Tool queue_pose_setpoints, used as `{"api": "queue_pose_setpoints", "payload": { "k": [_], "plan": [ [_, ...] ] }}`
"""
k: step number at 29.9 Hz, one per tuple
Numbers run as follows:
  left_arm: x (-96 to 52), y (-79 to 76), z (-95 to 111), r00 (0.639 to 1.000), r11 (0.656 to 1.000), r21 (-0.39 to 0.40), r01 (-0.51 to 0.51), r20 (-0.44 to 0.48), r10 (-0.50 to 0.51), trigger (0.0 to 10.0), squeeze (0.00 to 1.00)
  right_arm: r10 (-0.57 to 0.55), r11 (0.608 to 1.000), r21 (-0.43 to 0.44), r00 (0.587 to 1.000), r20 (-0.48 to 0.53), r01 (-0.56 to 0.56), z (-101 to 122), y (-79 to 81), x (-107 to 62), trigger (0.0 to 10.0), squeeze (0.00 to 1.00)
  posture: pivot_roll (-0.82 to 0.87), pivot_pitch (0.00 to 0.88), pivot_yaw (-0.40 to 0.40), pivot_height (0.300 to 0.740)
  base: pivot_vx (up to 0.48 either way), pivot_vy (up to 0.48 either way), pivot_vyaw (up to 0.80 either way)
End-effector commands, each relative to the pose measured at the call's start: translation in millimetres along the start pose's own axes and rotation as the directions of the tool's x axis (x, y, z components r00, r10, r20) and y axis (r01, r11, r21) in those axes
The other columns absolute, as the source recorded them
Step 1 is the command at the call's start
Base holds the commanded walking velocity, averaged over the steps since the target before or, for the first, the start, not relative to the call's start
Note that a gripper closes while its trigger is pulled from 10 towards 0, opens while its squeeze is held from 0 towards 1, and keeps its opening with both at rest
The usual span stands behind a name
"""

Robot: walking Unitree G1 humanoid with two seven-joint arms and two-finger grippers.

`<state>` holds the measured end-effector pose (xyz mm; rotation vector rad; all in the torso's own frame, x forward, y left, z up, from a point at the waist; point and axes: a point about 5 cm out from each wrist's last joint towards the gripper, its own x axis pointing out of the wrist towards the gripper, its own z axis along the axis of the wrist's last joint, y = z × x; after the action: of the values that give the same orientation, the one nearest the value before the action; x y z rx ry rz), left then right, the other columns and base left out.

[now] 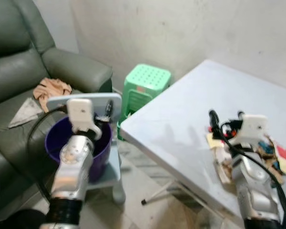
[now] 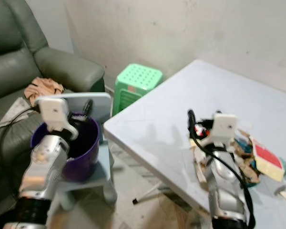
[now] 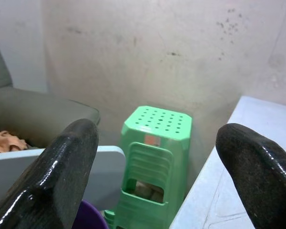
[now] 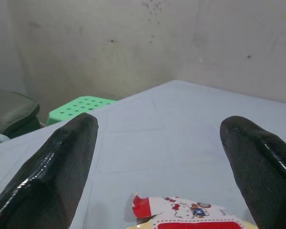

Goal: Picking trash to rubbish bin

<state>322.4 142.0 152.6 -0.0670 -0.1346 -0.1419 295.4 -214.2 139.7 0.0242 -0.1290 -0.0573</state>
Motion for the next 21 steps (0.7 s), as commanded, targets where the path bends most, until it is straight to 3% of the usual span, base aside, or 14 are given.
{"api": "queue_pose_setpoints", "payload": {
  "k": [1, 11, 21],
  "plan": [
    [-0.5, 6.1, 4, 1.000, 1.000, -0.002, -0.025, 0.010, 0.025, 10.0, 0.00, 0.018, 1.000, 0.002, 0.999, 0.030, -0.018, 8, 3.6, 2.2, 10.0, 0.00, 0.01, 0.041, -0.055, 0.740, 0.000, 0.000, 0.00],
    [-4.2, -0.4, 1, 1.000, 1.000, 0.010, 0.001, -0.006, 0.000, 10.0, 0.00, 0.020, 1.000, -0.020, 1.000, 0.025, -0.019, 9, -1.7, -0.2, 10.0, 0.00, 0.00, 0.037, -0.062, 0.740, 0.000, 0.000, 0.00],
    [-7.9, -5.5, -6, 0.999, 0.999, -0.028, 0.027, -0.034, -0.028, 10.0, 0.00, 0.014, 0.999, -0.040, 1.000, 0.012, -0.014, 7, -10.1, -4.3, 10.0, 0.00, -0.01, 0.029, -0.062, 0.740, 0.000, 0.000, 0.00]
  ]
}}
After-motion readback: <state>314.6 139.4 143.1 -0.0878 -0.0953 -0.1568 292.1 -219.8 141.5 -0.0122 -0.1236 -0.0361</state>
